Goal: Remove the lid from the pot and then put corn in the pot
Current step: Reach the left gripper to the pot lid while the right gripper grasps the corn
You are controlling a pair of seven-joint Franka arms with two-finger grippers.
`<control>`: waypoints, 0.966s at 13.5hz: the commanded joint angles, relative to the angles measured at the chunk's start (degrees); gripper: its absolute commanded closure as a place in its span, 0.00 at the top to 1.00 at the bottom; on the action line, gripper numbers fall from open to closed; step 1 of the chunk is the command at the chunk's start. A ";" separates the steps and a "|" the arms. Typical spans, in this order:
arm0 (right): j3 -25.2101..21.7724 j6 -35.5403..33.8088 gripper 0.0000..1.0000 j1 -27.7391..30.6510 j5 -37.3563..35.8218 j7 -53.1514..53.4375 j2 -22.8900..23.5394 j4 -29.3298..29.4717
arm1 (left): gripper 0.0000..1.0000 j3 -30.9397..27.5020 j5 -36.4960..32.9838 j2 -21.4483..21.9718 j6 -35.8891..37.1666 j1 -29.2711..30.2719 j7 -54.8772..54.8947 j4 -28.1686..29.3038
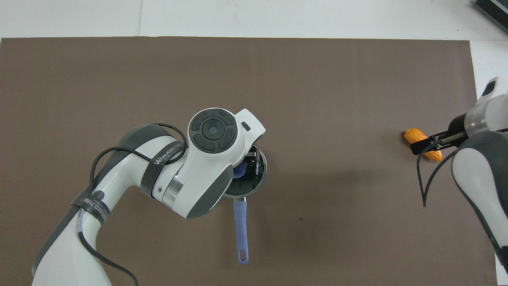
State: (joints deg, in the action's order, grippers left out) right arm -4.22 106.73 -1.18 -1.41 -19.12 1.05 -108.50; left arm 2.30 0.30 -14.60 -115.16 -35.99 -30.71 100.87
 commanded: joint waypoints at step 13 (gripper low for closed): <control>0.36 24.93 1.00 11.55 0.35 -41.26 16.44 -6.19 | 0.04 -0.90 -2.48 2.47 -1.74 -2.42 -3.13 4.95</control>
State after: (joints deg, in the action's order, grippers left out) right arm -4.43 130.59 9.41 -1.41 -58.26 17.28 -114.29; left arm 2.37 -0.09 -13.45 -119.15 -37.31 -32.93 105.25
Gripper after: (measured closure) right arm 0.000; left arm 0.357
